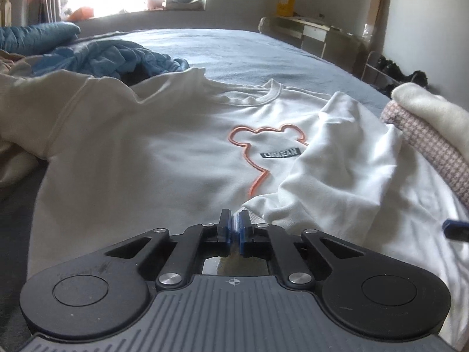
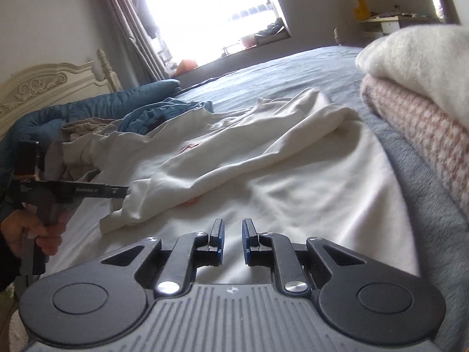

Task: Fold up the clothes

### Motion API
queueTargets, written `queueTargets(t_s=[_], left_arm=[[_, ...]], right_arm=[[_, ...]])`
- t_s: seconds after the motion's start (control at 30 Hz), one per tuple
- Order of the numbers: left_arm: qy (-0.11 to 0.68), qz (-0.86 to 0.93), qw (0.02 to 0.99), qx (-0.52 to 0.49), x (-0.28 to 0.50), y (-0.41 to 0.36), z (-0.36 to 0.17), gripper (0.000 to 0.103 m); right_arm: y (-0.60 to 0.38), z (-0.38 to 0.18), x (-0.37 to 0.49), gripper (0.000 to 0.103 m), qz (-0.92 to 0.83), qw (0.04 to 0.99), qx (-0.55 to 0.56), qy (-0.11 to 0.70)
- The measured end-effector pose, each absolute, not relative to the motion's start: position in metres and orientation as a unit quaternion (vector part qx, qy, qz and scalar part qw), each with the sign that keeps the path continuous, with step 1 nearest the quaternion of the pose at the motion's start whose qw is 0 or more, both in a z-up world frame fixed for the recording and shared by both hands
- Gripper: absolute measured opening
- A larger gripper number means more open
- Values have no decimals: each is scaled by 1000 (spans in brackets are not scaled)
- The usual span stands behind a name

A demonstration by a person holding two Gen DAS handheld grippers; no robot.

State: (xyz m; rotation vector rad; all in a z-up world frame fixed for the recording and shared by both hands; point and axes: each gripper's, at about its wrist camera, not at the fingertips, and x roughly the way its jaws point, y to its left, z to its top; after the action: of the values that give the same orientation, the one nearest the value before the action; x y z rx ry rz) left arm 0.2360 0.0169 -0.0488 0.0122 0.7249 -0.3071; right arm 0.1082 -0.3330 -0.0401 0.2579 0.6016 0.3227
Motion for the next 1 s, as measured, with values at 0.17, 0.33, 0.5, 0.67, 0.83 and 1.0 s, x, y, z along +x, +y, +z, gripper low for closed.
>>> queueTargets(t_s=[0.17,0.33,0.5,0.67,0.83,1.0], left_arm=[[350,-117,929,34,234,19,-51,3],[357,-97,928,55,231,26,-50,5],[357,-87,928,67,236,32,-30,17],[328,-116,935,67,268,7,6,36],[341,-227,909,79,349,-84,14,55],[369,-276,884,80,431,-167,-9,56]], right_arm=[[-347,-17,146,31,98,956,85,263],[-368,-19,188,38,49,954,119,270],[-372,-34,201,41,28,957,99,272],[-362,-33,195,41,20,970,-41,238],[-344,-47,205,40,20,954,-201,222],[-330,-74,227,39,13,931,-296,215]])
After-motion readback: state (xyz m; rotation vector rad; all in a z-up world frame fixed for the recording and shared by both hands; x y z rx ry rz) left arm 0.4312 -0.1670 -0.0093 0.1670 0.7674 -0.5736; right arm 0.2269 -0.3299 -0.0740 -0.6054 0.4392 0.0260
